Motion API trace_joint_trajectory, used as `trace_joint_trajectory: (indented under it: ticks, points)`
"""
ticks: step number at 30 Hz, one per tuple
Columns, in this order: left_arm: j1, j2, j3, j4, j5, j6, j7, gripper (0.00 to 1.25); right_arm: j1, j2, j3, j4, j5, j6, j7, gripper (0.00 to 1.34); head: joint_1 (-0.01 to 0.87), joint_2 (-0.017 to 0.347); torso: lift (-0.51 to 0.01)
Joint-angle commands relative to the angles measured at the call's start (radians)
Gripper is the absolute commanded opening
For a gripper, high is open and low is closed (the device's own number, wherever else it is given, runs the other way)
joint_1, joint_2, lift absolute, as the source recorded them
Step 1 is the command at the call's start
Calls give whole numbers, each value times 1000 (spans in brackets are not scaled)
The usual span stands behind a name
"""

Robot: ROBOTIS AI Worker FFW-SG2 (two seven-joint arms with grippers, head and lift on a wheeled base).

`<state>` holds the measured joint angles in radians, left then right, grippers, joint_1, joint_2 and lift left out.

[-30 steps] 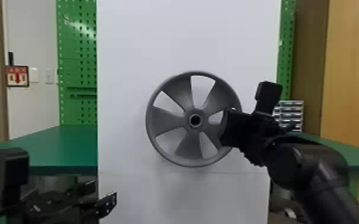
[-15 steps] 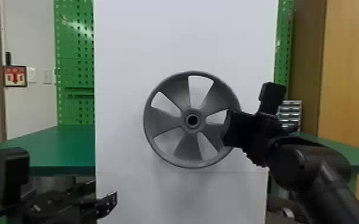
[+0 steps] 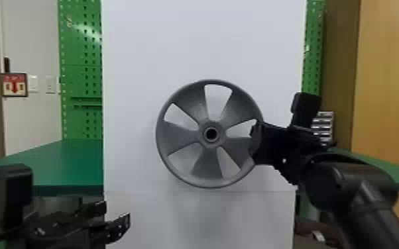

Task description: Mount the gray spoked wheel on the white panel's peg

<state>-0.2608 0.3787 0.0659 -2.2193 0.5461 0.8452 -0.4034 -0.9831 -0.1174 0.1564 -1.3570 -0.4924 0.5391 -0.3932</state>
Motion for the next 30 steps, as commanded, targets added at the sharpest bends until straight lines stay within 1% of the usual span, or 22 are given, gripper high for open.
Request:
trace_joint_trajectory:
  ticks: [1,4,6,17,30]
  points:
    - [0,-1,0,1,0,0,0,741,-3,-1,-8,6,12,7,40,1267,91,-8,-481]
    - [0,0,-2,0,0,0,0,741,-3,1,-9,12,20,-4,71,1278,91,-8,-481]
    - [-2,0,0,0,0,0,0,741,-3,1,-11,13,26,-8,93,1324,91,-8,-481]
    - [0,0,0,1,0,0,0,741,0,2,-9,15,26,-28,96,1339,92,-8,-481]
    - [2,-1,3,1,0,0,0,741,9,12,2,9,20,-47,96,1339,92,-8,-481]
